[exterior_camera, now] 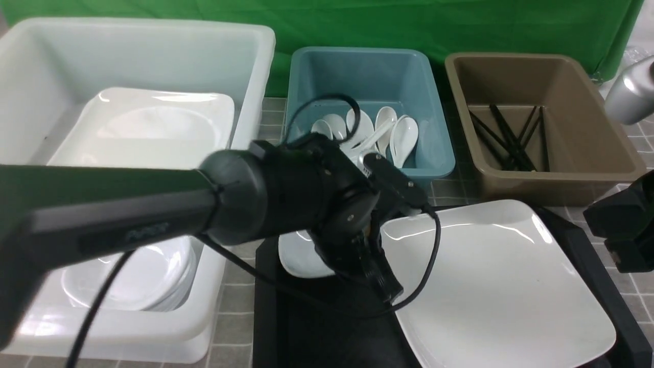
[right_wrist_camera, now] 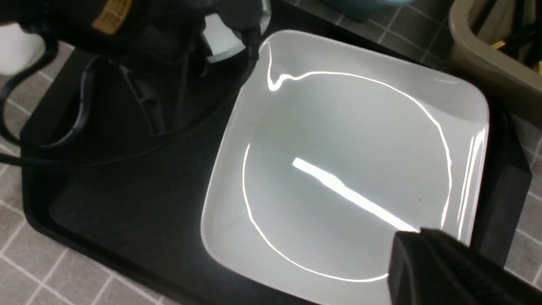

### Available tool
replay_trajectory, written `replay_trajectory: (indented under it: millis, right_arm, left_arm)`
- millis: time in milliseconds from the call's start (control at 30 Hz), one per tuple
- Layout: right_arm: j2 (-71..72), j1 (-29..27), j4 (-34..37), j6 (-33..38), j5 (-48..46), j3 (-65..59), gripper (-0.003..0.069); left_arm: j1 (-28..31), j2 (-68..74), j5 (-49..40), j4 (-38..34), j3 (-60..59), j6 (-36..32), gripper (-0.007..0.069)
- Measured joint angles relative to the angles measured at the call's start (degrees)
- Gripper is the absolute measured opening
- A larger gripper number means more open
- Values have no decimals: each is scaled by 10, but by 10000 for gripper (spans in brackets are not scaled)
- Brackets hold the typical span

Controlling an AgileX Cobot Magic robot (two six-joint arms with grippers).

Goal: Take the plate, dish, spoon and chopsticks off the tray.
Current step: Use the left arm to grab a small plate from the dinner plate, then use the left arm to put the small plate into the large storage box on the left

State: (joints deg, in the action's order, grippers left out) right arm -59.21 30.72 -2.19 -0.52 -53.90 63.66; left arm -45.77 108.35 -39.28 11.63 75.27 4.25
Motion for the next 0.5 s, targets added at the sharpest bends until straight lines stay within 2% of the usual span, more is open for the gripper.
replay_trajectory:
  millis: [67, 233, 367, 433, 500]
  right_arm:
    - [0, 0, 13, 0, 8, 0, 20]
    - [0, 0, 56, 0, 14, 20, 20]
    - [1, 0, 131, 27, 40, 51, 20]
    - [-8, 0, 246, 117, 58, 69, 20]
    - [-20, 0, 305, 160, 63, 77, 20]
  left_arm:
    - [1, -27, -16, -12, -2, 5, 29]
    - [1, -103, -39, -26, -3, 16, 25]
    - [1, -198, -48, -17, 18, 19, 25]
    - [8, -260, -66, 19, 42, 33, 25]
    - [25, -295, -84, 41, 50, 34, 25]
